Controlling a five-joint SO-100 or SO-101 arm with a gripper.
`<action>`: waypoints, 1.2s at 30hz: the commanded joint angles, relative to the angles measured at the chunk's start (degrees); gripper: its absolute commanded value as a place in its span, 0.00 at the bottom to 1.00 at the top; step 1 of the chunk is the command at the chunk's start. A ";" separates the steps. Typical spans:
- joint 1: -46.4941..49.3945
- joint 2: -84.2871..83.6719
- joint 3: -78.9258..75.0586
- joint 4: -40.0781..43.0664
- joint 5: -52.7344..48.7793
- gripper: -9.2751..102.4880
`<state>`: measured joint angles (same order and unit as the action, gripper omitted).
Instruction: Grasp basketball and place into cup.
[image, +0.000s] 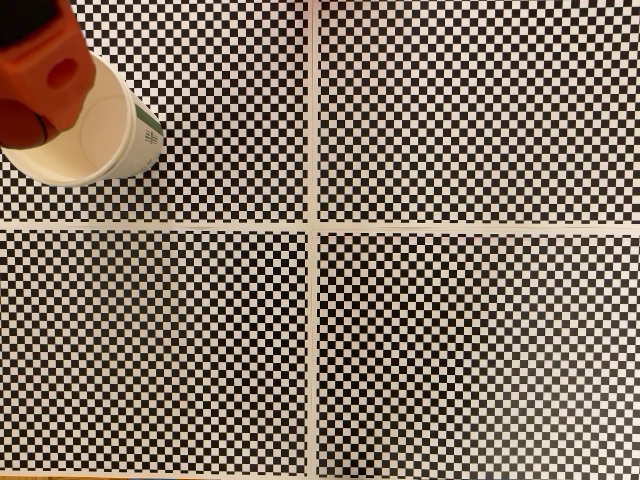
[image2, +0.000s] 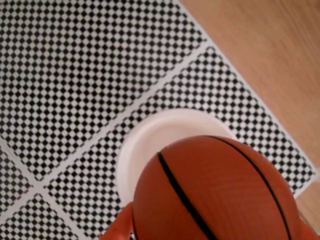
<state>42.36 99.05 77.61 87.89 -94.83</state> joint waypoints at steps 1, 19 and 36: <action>-0.53 0.00 -0.97 -0.70 0.00 0.43; -4.48 4.22 -2.81 3.08 -0.70 0.37; -36.21 15.82 -7.47 10.02 14.94 0.33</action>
<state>12.13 112.15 71.98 97.47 -84.11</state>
